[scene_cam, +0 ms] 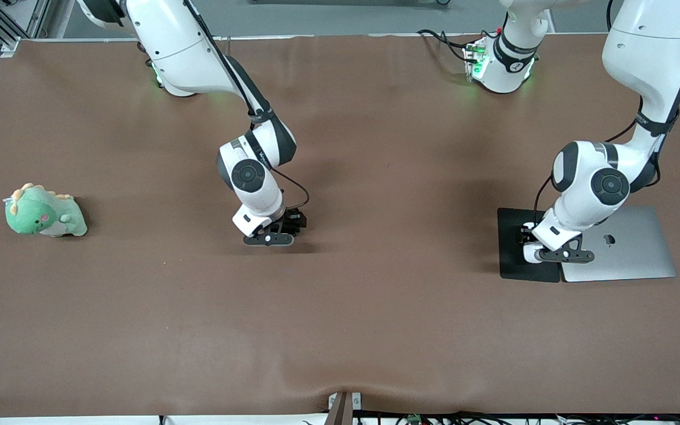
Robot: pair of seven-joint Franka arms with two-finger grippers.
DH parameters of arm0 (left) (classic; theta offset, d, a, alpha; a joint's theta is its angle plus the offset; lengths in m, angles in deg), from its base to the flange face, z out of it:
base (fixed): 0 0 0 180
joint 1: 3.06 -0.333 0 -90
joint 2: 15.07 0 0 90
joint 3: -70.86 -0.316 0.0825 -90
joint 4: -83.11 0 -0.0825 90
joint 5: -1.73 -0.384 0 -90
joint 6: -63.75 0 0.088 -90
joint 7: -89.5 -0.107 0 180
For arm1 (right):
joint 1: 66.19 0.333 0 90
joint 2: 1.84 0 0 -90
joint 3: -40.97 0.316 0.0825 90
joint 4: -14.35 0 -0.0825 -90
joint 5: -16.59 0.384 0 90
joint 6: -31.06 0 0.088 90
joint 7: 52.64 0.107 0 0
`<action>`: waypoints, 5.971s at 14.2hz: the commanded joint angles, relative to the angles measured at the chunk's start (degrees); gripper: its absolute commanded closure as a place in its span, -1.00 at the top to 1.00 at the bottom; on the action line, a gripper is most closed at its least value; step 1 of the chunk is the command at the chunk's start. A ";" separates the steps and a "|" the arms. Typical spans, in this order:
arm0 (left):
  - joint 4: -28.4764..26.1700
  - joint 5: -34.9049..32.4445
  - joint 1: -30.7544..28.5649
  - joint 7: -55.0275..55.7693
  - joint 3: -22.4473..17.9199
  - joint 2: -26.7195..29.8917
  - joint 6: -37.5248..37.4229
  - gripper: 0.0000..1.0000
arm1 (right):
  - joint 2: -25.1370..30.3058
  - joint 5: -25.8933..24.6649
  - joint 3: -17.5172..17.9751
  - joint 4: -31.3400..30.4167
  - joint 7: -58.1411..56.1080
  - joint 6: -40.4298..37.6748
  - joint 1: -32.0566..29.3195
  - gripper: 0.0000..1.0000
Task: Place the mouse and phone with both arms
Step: 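Lower the mouse onto the pad while the right gripper grasps the phone, then carry the phone toward the plush toy while the left gripper releases the mouse, then lower the phone beside the plush toy while the left gripper withdraws, then open the right gripper and lift it away from the phone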
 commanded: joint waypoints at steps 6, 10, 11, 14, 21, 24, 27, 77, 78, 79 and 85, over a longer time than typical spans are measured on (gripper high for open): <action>2.52 0.20 -0.99 -1.39 0.85 -3.39 0.99 -1.00 | 6.24 6.56 0.25 3.71 -0.77 -15.08 -4.37 -1.00; 2.43 0.29 -0.99 -1.39 1.20 -3.40 1.61 -0.73 | 14.33 5.33 -1.59 4.34 -8.82 -28.54 -12.97 -1.00; 2.43 0.29 -0.99 -1.39 1.20 -3.40 1.61 -0.67 | 15.66 4.81 -2.81 4.34 -12.95 -30.83 -15.61 -1.00; 2.43 0.29 -0.90 -1.39 1.20 -2.96 1.61 0.76 | 18.47 -0.19 -5.89 4.16 -23.86 -36.90 -21.15 -1.00; 1.20 0.55 -0.81 -1.22 2.96 6.60 -5.49 1.00 | 19.01 -4.87 -7.13 -1.19 -31.89 -36.06 -31.10 -1.00; 1.29 0.82 -0.64 -0.34 4.54 11.96 -9.37 1.00 | 18.75 -4.87 -7.13 -8.12 -33.46 -25.01 -31.19 -1.00; 1.90 2.65 -0.73 0.98 6.64 17.85 -15.51 1.00 | 17.70 -5.04 -7.22 -13.85 -36.09 -14.79 -31.28 -1.00; 36.01 11.28 10.00 4.06 -1.70 25.60 -61.59 1.00 | 33.58 -7.58 -6.52 17.01 -35.31 -56.17 -34.88 1.00; 36.01 11.19 10.00 4.06 -1.70 25.69 -61.59 1.00 | 33.95 -8.98 -6.43 16.47 -35.31 -56.16 -34.79 1.00; 36.01 11.10 10.00 4.06 -1.70 25.78 -61.67 1.00 | 33.95 -9.17 -6.43 16.47 -35.31 -56.16 -34.71 1.00; 36.10 11.19 10.52 4.15 -1.52 25.60 -61.06 1.00 | 33.95 -9.44 -6.52 18.31 -35.14 -56.60 -32.77 1.00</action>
